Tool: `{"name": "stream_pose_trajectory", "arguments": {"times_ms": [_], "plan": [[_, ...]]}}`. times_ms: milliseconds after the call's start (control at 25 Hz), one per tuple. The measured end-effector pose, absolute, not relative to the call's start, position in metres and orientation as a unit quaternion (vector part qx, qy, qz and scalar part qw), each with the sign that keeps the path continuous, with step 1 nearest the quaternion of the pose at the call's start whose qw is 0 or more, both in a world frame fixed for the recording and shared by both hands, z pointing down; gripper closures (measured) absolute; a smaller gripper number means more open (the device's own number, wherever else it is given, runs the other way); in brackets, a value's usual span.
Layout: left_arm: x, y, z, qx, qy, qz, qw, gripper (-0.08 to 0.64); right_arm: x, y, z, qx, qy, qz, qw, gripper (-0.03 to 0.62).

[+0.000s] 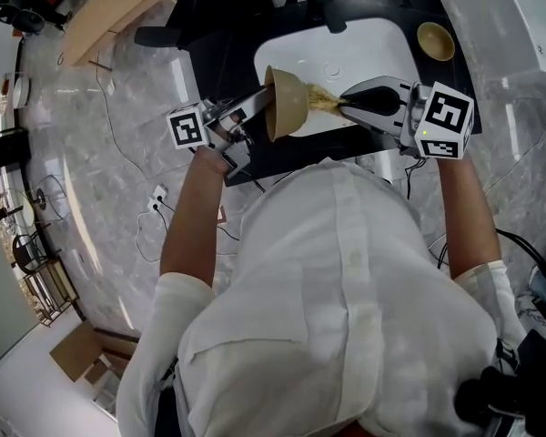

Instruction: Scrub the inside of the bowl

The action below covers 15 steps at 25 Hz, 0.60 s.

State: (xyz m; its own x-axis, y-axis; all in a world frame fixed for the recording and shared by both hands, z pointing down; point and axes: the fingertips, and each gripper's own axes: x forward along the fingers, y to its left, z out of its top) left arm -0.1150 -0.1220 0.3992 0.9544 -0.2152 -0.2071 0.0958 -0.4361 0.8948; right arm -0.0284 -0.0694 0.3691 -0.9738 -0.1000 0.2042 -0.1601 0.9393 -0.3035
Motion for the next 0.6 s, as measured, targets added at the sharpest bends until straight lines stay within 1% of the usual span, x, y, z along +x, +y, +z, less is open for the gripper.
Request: {"name": "stream_pose_trajectory", "arguments": {"times_ms": [160, 280, 600], "plan": [[-0.114, -0.122, 0.402, 0.831, -0.024, -0.151, 0.535, 0.543, -0.026, -0.08, 0.367, 0.091, -0.98, 0.156, 0.088, 0.566], [-0.111, -0.12, 0.4, 0.827, -0.015, -0.16, 0.539, 0.545, -0.03, -0.081, 0.379, 0.1, -0.975, 0.165, 0.109, 0.566], [-0.103, -0.124, 0.403, 0.824, -0.029, -0.175, 0.538, 0.545, -0.038, -0.05, 0.397, 0.049, -0.972, 0.185, 0.136, 0.566]]}}
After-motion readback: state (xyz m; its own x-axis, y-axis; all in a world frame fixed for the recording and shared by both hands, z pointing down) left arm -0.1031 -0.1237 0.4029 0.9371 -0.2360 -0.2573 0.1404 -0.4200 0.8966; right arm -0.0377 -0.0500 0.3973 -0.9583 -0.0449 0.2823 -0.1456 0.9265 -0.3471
